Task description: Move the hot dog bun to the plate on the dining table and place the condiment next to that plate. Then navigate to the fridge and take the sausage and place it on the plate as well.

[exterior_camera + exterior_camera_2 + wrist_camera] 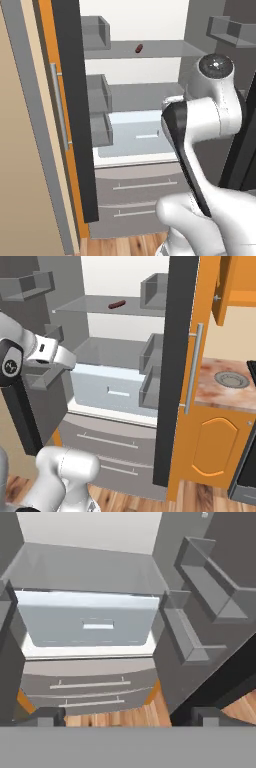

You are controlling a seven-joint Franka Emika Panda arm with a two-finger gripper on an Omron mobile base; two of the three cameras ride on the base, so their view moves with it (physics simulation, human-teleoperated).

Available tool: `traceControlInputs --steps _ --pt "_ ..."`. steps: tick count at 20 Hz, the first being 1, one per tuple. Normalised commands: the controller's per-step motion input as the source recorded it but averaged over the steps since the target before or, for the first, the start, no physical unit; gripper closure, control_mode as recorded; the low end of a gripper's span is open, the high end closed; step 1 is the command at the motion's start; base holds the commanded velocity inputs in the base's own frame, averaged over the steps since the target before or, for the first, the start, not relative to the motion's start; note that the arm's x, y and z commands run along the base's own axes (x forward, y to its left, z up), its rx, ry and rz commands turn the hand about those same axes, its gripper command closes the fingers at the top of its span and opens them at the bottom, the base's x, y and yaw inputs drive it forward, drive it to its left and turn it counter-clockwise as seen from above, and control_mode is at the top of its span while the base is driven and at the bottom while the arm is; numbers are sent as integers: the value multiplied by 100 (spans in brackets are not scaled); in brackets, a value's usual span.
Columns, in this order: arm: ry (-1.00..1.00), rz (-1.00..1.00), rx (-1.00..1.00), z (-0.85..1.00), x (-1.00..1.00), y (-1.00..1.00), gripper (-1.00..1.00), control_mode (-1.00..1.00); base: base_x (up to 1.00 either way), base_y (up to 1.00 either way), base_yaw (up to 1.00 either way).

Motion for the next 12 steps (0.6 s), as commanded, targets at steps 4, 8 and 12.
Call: traceControlInputs --steps 4,8,12 --pt "35 0 28 -2 -82 0 -100 -100 0 0 0" --pt "12 0 12 0 -11 0 -100 -100 0 0 0" --pt "0 0 0 0 0 0 -100 100 43 0 0"
